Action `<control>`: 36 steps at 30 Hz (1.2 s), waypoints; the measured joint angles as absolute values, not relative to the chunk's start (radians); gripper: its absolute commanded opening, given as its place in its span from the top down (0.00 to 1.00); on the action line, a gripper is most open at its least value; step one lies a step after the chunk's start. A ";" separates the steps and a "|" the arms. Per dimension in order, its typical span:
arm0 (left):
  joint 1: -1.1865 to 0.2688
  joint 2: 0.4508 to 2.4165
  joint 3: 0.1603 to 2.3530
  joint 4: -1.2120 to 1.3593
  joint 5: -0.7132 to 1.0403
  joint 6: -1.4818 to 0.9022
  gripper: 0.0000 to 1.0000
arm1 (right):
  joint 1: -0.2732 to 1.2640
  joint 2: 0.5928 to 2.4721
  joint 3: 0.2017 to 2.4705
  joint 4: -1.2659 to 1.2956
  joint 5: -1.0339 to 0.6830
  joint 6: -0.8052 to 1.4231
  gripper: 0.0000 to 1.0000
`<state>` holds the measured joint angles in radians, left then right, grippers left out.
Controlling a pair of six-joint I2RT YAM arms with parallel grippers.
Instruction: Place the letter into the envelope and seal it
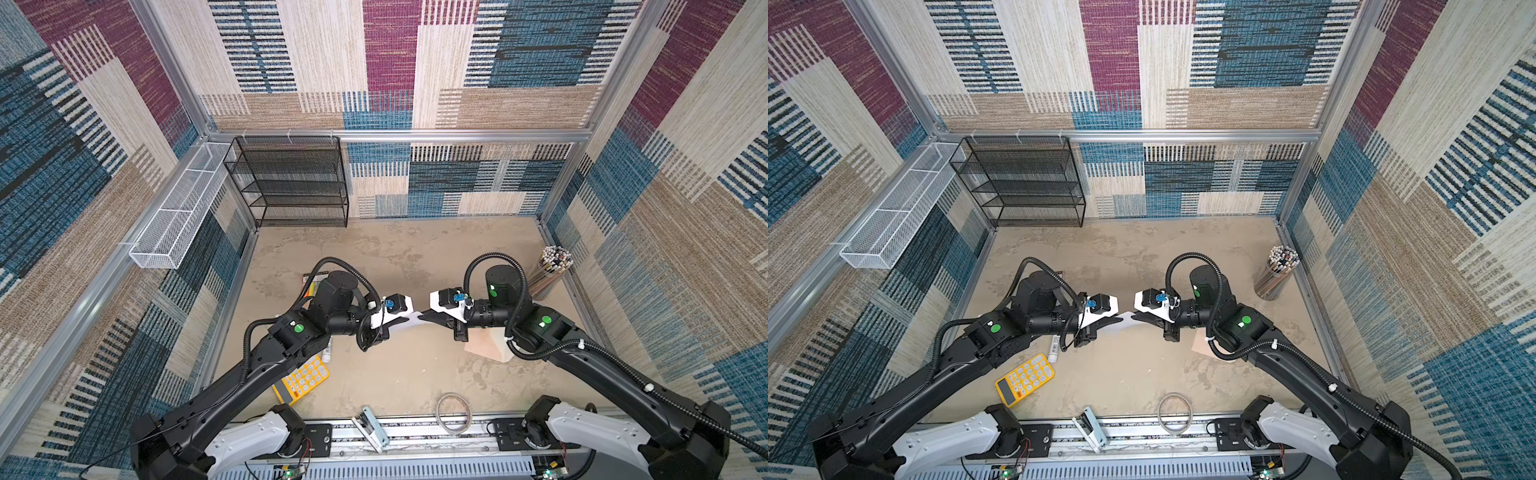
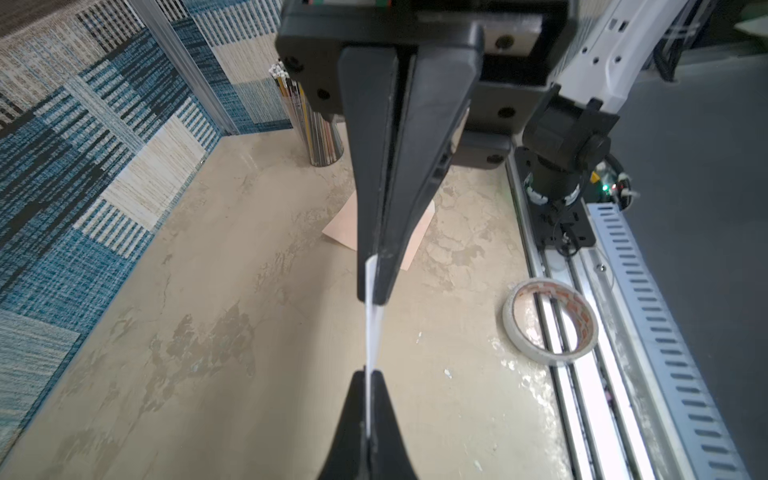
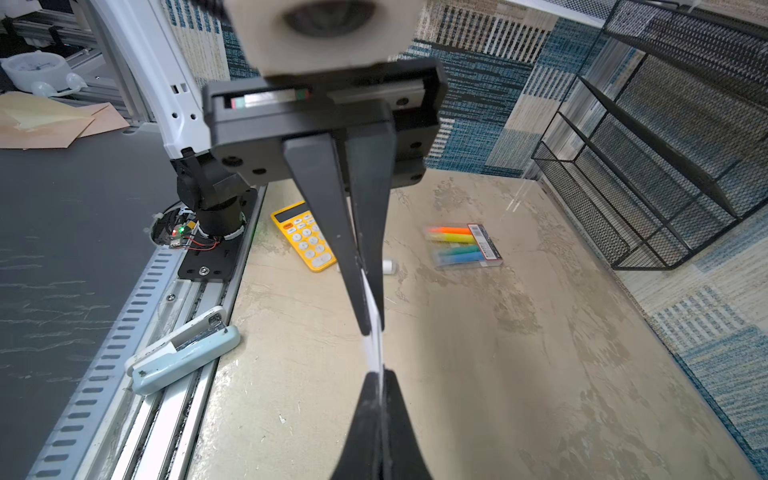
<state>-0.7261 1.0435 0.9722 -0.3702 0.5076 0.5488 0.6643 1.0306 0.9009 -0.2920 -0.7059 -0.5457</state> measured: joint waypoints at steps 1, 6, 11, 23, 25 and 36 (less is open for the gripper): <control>-0.726 1.039 0.972 -0.376 0.508 0.550 0.94 | 0.665 1.028 0.900 -0.294 -0.707 -0.546 1.00; -0.720 1.033 0.972 -0.437 0.480 0.554 1.00 | 0.664 1.014 0.898 -0.298 -0.696 -0.538 1.00; -0.709 1.019 0.972 -0.481 0.476 0.577 1.00 | 0.665 0.999 0.888 -0.307 -0.695 -0.535 1.00; -0.686 0.990 0.964 -0.562 0.396 0.607 0.98 | 0.666 0.987 0.879 -0.309 -0.676 -0.532 1.00; -0.680 0.979 0.959 -0.566 0.396 0.615 1.00 | 0.667 0.987 0.879 -0.309 -0.679 -0.532 1.00; -0.647 0.950 0.911 -0.603 0.388 0.623 1.00 | 0.663 0.978 0.876 -0.311 -0.672 -0.532 1.00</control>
<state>-0.6472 0.9497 0.9112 -0.6033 0.3878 0.6228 0.6632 0.9775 0.8761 -0.3115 -0.6724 -0.5316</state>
